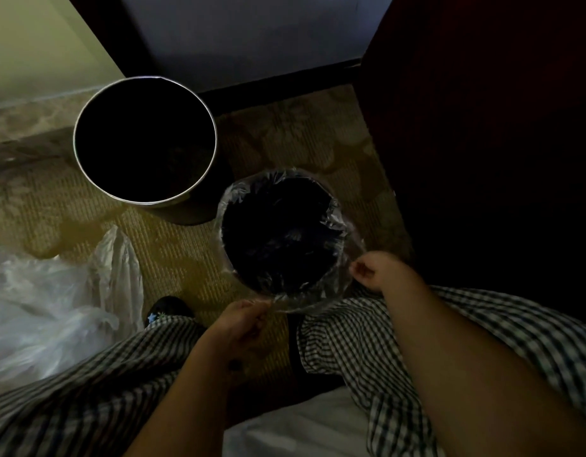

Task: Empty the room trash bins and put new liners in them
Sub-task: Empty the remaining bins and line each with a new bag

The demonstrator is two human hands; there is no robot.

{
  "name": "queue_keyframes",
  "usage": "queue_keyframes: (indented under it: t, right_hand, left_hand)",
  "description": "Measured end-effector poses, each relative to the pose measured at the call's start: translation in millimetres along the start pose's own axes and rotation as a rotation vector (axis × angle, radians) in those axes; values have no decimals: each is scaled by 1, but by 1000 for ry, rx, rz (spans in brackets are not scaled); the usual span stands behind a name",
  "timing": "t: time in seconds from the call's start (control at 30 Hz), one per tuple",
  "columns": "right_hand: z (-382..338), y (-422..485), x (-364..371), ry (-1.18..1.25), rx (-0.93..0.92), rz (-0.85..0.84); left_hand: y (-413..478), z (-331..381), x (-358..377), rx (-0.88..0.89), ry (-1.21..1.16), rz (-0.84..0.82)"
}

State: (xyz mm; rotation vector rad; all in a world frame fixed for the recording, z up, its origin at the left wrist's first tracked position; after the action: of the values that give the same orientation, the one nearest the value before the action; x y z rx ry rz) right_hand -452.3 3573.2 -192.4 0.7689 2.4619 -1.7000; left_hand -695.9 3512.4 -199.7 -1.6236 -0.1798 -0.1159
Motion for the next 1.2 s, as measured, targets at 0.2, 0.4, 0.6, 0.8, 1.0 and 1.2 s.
queue_keyframes:
  t: [0.2,0.4,0.6,0.8,1.0,1.2]
  right_hand:
    - [-3,16,18,130,-109,4]
    - [-29,15,28,252,-262,-16]
    - [-47,-5,40,-22,-651,135]
    - [-49,5,57,-254,-438,-13]
    - [-67,4,56,-523,-433,-25]
    - [-101,-27,84,-889,-944,71]
  left_hand:
    - [4,13,-9,75,-274,206]
    - [11,22,-20,145,-800,301]
    - [-2,52,-19,582,-391,575]
    - [8,75,-12,363,-188,267]
    - [-4,74,-49,174,98,353]
    - [-32,119,-80,421,209,631]
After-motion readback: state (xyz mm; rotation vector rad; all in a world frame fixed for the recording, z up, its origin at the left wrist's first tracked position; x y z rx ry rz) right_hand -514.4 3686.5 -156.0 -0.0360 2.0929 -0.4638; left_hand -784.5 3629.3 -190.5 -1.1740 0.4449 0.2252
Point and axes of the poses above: each hand's wrist, its own y-axis towards the middle knuckle, its own x-axis out of the palm, z = x × y, the point moved 2 cm from there along y, towards the middle knuckle, and after that the axes turned 13 degrees about -x, right-handed, at the moved point
